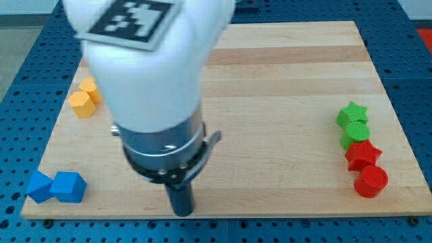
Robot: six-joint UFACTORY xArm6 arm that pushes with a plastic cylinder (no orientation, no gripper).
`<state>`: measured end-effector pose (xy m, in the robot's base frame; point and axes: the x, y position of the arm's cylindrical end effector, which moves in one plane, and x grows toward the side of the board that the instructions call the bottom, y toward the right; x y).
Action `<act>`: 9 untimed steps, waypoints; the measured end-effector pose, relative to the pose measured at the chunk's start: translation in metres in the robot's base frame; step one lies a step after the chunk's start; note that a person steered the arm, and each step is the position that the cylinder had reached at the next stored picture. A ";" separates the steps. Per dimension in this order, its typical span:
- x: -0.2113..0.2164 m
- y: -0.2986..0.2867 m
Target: Move your arm towards blue cube
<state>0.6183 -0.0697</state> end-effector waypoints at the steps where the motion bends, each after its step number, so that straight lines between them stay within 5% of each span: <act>1: 0.000 -0.021; 5: -0.011 -0.027; 7: -0.081 -0.021; 9: -0.013 -0.073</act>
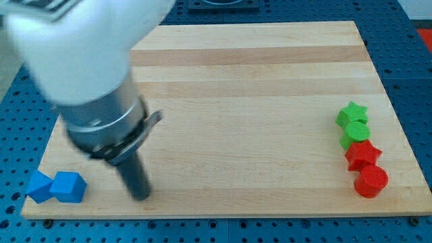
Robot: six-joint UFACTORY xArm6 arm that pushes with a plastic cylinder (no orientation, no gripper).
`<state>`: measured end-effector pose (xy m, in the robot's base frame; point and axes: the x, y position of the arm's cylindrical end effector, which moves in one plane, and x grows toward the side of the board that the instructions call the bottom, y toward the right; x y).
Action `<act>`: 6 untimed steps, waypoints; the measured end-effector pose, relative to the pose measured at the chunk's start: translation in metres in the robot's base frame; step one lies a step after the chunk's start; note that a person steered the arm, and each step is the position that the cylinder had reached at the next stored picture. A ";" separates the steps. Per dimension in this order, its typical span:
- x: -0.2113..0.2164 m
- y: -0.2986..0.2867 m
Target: Move your arm towards blue cube
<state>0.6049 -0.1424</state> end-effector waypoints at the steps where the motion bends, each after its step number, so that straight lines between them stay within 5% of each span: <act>1: 0.014 -0.022; 6: 0.013 -0.061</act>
